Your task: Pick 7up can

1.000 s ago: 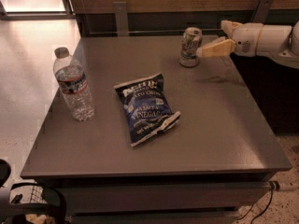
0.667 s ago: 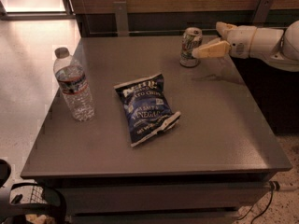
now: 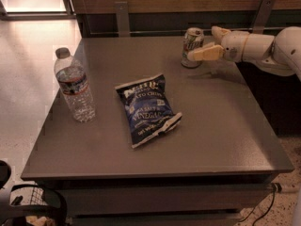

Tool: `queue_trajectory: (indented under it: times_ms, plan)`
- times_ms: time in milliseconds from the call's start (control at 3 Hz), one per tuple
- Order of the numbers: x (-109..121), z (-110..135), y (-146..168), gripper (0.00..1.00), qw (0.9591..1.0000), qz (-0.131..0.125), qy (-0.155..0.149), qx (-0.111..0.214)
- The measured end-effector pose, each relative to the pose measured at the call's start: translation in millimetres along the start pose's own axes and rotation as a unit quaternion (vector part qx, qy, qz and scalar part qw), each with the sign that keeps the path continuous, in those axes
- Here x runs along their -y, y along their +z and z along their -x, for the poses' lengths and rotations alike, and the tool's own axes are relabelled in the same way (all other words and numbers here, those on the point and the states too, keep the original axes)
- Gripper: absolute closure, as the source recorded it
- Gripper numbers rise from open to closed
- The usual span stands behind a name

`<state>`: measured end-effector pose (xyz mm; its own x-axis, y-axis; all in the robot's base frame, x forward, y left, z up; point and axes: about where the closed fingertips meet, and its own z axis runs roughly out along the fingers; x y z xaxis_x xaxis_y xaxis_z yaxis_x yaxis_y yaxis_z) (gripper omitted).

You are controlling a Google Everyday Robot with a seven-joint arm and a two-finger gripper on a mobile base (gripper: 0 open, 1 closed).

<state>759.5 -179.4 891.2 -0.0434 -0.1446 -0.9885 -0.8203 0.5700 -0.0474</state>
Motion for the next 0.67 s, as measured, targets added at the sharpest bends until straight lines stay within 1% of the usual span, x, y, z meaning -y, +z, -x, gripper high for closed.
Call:
queue_trajectory:
  times_ms: [333, 667]
  plan:
    - [-2.7, -2.3, 10.9, 0.18, 1.0000, 0.000, -0.010, 0.001]
    - [-4.4, -2.5, 14.6, 0.41, 0.9999, 0.003, -0.010, 0.002]
